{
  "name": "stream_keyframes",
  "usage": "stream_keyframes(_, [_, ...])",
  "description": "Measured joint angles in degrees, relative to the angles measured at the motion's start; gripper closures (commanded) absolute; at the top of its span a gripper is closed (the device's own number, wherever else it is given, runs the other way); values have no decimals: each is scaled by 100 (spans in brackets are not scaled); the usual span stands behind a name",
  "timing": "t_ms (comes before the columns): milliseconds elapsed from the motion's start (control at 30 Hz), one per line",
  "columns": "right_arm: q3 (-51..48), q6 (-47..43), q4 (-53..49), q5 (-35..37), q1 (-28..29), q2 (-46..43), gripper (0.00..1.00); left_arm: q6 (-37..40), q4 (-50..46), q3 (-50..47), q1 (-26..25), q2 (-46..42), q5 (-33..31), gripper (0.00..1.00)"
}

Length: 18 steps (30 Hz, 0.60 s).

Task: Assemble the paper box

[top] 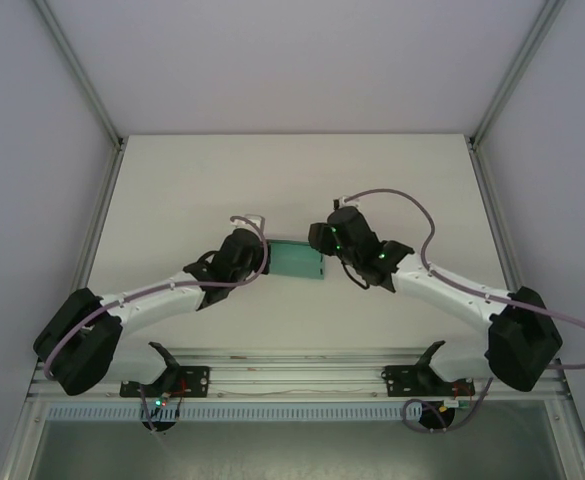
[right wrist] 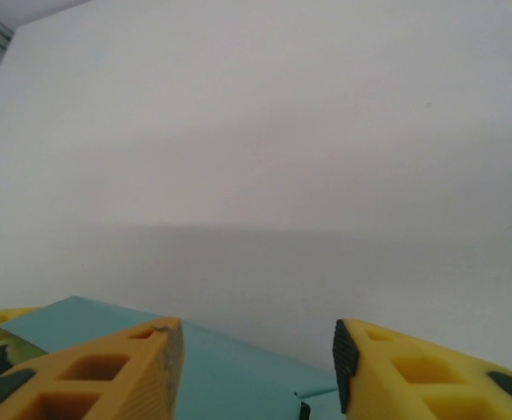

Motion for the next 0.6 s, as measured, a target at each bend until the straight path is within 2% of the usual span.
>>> stream_keyframes(100, [-201, 131, 116, 42, -2, 142, 64, 57, 0, 20, -20, 26, -11, 99])
stream_keyframes(167, [-361, 214, 234, 63, -2, 181, 64, 81, -22, 72, -48, 52, 0, 87])
stream_keyframes(267, [-479, 271, 476, 61, -2, 184, 65, 114, -105, 90, -57, 28, 22, 77])
stream_keyframes(433, [-778, 400, 999, -96, -24, 188, 68, 289, -568, 87, -85, -365, 332, 45])
stream_keyframes(500, [-870, 448, 1121, -146, -24, 190, 68, 393, -881, 83, -94, -560, 402, 27])
stream_keyframes(533, [-905, 466, 1174, -157, -24, 190, 69, 417, -1021, 85, -94, -660, 424, 22])
stream_keyframes(567, [-938, 481, 1224, -175, -24, 192, 69, 433, -1161, 92, -94, -761, 426, 13])
stream_keyframes(600, [-973, 492, 1274, -179, -24, 195, 69, 435, -1303, 114, -94, -850, 415, 0])
